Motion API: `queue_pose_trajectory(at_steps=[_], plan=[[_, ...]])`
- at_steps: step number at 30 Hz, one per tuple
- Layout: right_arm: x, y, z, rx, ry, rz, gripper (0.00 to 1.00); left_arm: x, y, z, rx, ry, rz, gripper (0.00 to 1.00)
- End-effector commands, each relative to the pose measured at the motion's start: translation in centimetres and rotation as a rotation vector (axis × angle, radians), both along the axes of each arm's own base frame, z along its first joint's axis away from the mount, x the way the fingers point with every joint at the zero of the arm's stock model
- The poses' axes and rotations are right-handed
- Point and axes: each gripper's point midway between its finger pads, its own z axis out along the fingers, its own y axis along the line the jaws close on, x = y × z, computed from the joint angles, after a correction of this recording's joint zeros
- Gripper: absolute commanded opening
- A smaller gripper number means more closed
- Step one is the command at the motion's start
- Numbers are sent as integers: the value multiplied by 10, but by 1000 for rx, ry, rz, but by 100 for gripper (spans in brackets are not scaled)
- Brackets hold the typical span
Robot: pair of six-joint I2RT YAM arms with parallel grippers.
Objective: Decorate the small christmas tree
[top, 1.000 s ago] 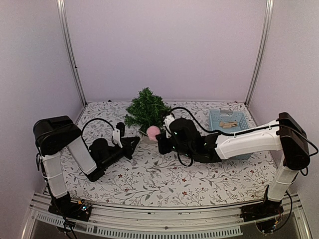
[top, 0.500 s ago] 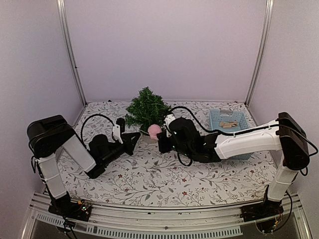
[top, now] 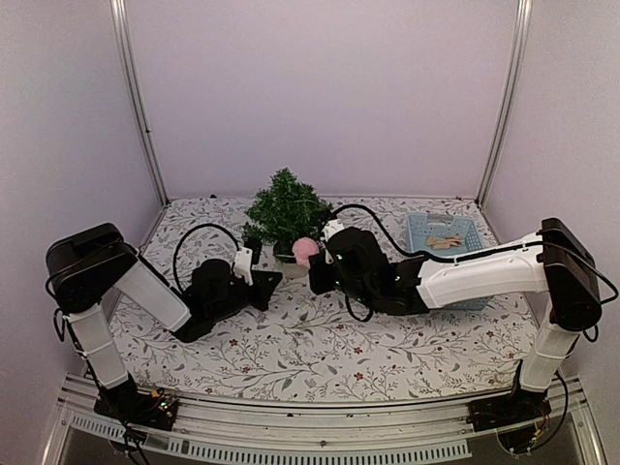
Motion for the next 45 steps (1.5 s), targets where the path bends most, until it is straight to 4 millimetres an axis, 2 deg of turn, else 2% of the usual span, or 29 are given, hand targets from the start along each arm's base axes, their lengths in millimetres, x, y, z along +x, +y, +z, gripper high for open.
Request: queue_pose_trajectory(at_steps=[1, 6, 15, 25, 33, 45], plan=[[2, -5, 6, 28, -22, -32, 0, -11, 4, -21, 42, 78, 17, 0], [4, -6, 5, 18, -28, -39, 0, -15, -1, -19, 36, 75, -4, 0], [4, -2, -12, -11, -8, -27, 0, -22, -31, 8, 60, 25, -109, 0], [2, -1, -16, -14, 0, -21, 0, -18, -48, 47, 66, 23, -156, 0], [3, -3, -16, -15, -2, -31, 0, -15, -46, 68, 102, 53, -147, 0], [4, -6, -15, -10, 0, -47, 0, -6, -23, 84, 128, 88, -129, 0]])
